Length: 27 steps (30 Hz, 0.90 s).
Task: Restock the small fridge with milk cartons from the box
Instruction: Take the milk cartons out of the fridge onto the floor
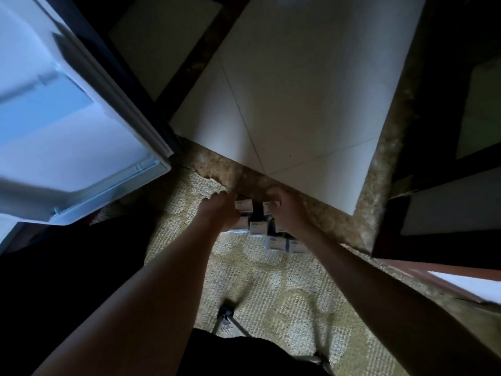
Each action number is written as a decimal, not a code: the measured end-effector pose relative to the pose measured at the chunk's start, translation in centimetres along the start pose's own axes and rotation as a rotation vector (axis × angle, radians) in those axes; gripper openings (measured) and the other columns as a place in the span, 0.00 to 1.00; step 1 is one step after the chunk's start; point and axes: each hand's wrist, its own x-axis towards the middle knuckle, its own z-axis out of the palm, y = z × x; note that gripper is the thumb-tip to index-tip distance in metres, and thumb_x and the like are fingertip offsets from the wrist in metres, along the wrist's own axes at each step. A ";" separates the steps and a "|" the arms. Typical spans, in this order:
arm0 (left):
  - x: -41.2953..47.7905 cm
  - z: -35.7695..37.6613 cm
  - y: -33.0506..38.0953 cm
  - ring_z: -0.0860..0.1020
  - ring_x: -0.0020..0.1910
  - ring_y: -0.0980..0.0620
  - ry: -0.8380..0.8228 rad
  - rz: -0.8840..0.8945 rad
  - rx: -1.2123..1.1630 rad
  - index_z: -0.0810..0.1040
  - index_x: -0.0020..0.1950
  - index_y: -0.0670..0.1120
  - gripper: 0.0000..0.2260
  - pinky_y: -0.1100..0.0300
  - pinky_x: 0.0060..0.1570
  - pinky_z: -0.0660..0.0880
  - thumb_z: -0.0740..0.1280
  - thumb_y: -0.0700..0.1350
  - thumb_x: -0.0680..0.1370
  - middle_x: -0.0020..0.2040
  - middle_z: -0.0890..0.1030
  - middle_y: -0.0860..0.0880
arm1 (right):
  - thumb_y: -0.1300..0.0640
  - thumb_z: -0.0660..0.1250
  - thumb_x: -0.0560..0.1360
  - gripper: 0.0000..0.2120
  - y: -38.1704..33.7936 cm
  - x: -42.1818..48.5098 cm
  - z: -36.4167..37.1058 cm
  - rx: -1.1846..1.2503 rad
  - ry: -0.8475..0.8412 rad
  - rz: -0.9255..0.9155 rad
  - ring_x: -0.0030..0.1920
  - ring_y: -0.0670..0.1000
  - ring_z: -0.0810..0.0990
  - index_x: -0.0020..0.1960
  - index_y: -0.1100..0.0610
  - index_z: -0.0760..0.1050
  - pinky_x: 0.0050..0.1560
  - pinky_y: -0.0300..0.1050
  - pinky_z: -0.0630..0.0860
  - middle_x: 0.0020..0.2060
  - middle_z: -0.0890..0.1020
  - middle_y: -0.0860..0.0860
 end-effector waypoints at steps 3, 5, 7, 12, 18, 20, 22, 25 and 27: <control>-2.0 -2.7 0.0 0.72 0.67 0.43 0.069 0.043 0.083 0.67 0.74 0.48 0.22 0.46 0.65 0.67 0.62 0.51 0.80 0.69 0.74 0.43 | 0.60 0.67 0.78 0.13 -3.0 -0.5 -0.4 -0.014 -0.004 -0.095 0.56 0.52 0.80 0.62 0.57 0.79 0.56 0.44 0.76 0.58 0.82 0.53; -3.6 -4.7 -0.1 0.72 0.68 0.44 0.125 0.060 0.074 0.67 0.74 0.50 0.21 0.47 0.66 0.67 0.60 0.50 0.81 0.70 0.74 0.45 | 0.56 0.66 0.79 0.09 -4.9 -0.5 -0.6 -0.068 0.006 -0.166 0.52 0.52 0.82 0.57 0.55 0.82 0.50 0.41 0.73 0.53 0.84 0.52; -5.3 -6.5 -0.5 0.72 0.69 0.45 0.185 0.064 0.104 0.67 0.74 0.51 0.20 0.47 0.67 0.68 0.60 0.51 0.81 0.70 0.75 0.46 | 0.55 0.66 0.78 0.09 -6.6 -0.2 -1.0 -0.081 0.023 -0.186 0.51 0.51 0.81 0.55 0.52 0.82 0.49 0.41 0.73 0.52 0.83 0.52; -10.1 -10.6 -3.6 0.68 0.72 0.45 0.285 -0.007 0.118 0.67 0.74 0.51 0.22 0.47 0.66 0.67 0.62 0.50 0.80 0.73 0.71 0.46 | 0.58 0.67 0.77 0.13 -13.1 -1.8 -3.1 -0.045 0.029 -0.303 0.58 0.49 0.79 0.61 0.56 0.79 0.58 0.44 0.76 0.57 0.79 0.50; -16.9 -15.5 -8.8 0.72 0.68 0.46 0.447 -0.074 0.140 0.73 0.68 0.53 0.17 0.49 0.61 0.67 0.60 0.52 0.80 0.66 0.77 0.48 | 0.57 0.67 0.77 0.16 -22.1 -4.3 -3.4 -0.125 0.012 -0.543 0.60 0.52 0.77 0.65 0.55 0.77 0.59 0.51 0.76 0.60 0.78 0.52; -19.1 -16.6 -10.7 0.72 0.67 0.47 0.502 -0.105 0.187 0.73 0.68 0.53 0.16 0.50 0.61 0.67 0.59 0.52 0.80 0.65 0.77 0.49 | 0.55 0.66 0.78 0.16 -25.4 -5.0 -3.1 -0.177 -0.009 -0.597 0.61 0.51 0.75 0.66 0.52 0.75 0.59 0.51 0.76 0.61 0.77 0.50; -21.2 -17.5 -12.2 0.72 0.67 0.47 0.559 -0.134 0.230 0.73 0.68 0.54 0.16 0.51 0.60 0.67 0.58 0.53 0.81 0.65 0.77 0.49 | 0.54 0.65 0.79 0.17 -28.6 -5.8 -2.5 -0.205 -0.032 -0.640 0.63 0.50 0.74 0.67 0.50 0.74 0.60 0.51 0.75 0.62 0.76 0.49; -24.3 -18.7 -14.7 0.72 0.67 0.48 0.638 -0.219 0.248 0.70 0.70 0.54 0.17 0.51 0.61 0.67 0.56 0.53 0.82 0.67 0.76 0.50 | 0.53 0.65 0.78 0.18 -32.9 -7.3 -1.5 -0.203 -0.052 -0.696 0.64 0.50 0.73 0.67 0.49 0.74 0.62 0.51 0.75 0.64 0.76 0.47; -26.7 -19.2 -16.9 0.73 0.67 0.48 0.683 -0.290 0.205 0.70 0.70 0.54 0.17 0.51 0.63 0.68 0.57 0.54 0.82 0.67 0.76 0.50 | 0.53 0.65 0.78 0.17 -35.3 -8.2 -0.9 -0.206 -0.074 -0.767 0.63 0.51 0.74 0.67 0.51 0.75 0.61 0.50 0.74 0.63 0.76 0.48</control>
